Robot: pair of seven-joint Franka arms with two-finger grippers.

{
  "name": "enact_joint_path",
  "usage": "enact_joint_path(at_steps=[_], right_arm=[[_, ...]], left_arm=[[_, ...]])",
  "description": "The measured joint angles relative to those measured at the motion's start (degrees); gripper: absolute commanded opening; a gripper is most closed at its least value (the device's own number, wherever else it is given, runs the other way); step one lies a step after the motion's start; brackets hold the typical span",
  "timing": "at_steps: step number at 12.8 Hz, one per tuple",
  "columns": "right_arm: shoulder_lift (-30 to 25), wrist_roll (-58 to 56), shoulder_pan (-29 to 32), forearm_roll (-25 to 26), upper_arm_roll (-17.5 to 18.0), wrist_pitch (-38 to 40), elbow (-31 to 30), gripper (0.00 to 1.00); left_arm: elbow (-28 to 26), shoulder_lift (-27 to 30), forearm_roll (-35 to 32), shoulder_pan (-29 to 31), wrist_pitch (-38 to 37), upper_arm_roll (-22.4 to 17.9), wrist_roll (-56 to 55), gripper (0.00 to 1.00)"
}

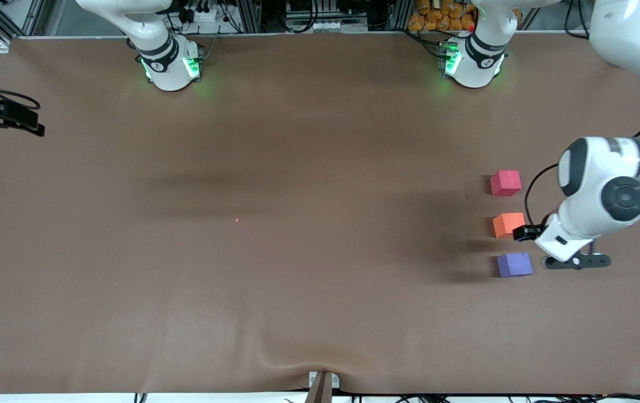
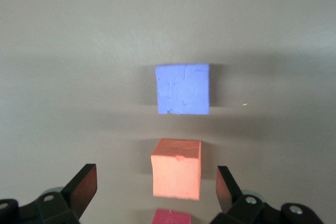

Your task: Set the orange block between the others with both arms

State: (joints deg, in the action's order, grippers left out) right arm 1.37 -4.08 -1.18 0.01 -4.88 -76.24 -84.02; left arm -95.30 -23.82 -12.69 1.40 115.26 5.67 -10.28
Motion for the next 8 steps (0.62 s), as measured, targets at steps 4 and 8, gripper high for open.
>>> enact_joint_path(at_steps=[4,8], right_arm=[[0.1,0.0,-0.1,0.0,0.2,0.3,0.4,1.00],[0.8,0.0,-0.2,0.0,0.3,-1.2,-0.6,1.00]], left_arm=[[12.3,0.6,0.2,-1.0,-12.5,2.3,-0.4,1.00],[15.4,3.7,5.9,0.5,-18.8,1.9,-0.5,1.00]])
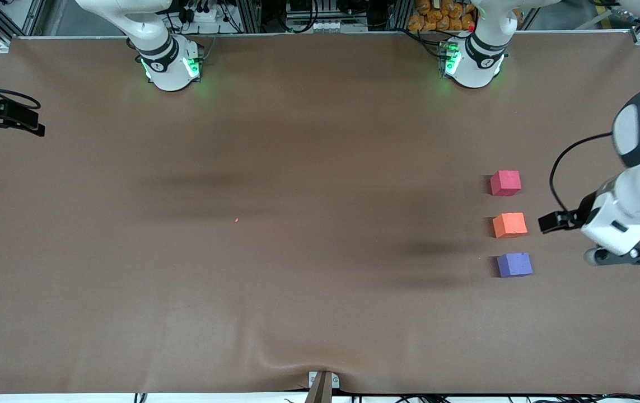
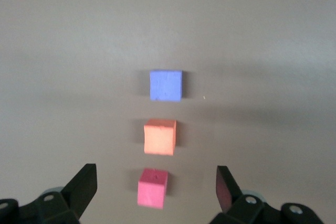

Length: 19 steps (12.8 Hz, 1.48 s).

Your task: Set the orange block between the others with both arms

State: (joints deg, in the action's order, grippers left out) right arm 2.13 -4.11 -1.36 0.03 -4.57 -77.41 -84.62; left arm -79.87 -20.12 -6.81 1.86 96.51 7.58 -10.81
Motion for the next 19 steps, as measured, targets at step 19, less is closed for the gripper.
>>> enact_joint_path(at_steps=[19], right_arm=[[0.0,0.0,-0.2,0.1,0.3,-1.0,-1.2,1.00]], left_arm=[[-13.4,22.1,4.4,-1.1,-8.7,-2.5,0.1,1.00]])
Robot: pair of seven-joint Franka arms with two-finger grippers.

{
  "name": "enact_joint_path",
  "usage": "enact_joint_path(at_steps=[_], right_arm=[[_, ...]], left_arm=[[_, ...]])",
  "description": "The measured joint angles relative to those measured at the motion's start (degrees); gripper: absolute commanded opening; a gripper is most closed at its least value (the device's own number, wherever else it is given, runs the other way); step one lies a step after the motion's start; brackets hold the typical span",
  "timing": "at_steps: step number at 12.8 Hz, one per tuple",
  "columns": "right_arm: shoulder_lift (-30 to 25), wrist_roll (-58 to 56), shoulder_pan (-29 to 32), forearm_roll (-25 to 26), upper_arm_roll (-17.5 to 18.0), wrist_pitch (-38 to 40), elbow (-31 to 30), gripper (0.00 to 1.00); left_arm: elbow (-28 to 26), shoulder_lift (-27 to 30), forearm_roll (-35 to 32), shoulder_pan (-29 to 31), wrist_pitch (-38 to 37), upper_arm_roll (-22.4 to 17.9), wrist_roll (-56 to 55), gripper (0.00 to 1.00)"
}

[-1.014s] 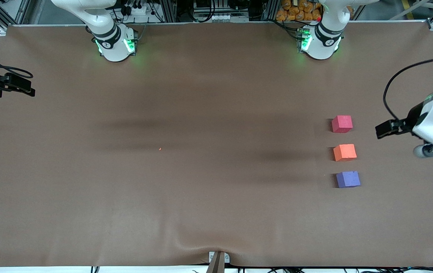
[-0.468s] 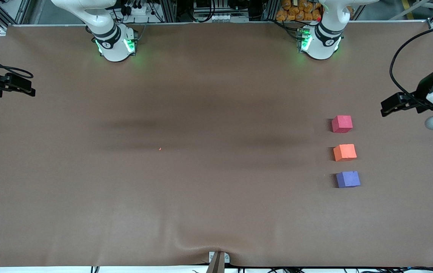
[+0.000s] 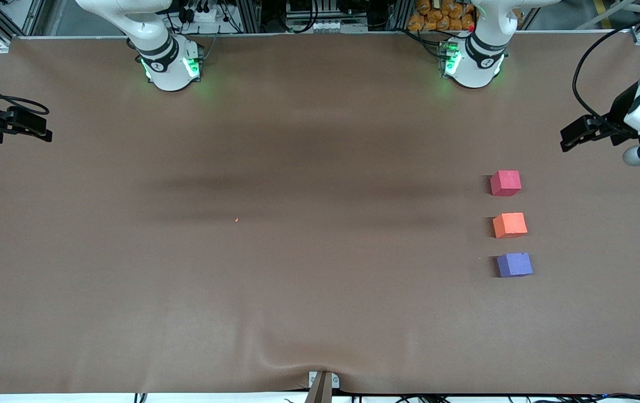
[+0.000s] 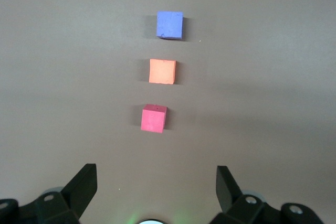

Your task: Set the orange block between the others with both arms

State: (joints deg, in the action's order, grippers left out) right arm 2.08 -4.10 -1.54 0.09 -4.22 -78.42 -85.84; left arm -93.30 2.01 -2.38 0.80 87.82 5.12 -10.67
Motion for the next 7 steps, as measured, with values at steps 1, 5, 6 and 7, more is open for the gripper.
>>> enact_joint_path(at_steps=[1,5,6,7], right_arm=[[0.0,0.0,0.0,0.0,0.0,0.0,0.1,1.00],[0.0,0.0,0.0,0.1,0.0,0.4,0.6,1.00],[0.0,0.0,0.0,0.1,0.0,0.6,0.6,1.00],[0.0,0.0,0.0,0.2,0.0,0.7,0.6,1.00]], left_arm=[[-0.3,0.3,0.0,-0.5,0.0,-0.8,0.4,1.00],[-0.7,0.4,0.0,-2.2,0.2,-2.3,0.6,1.00],[-0.7,0.4,0.0,-2.7,0.4,-2.9,0.6,1.00],[-0.7,0.4,0.0,-3.0,0.6,-3.5,0.6,1.00]])
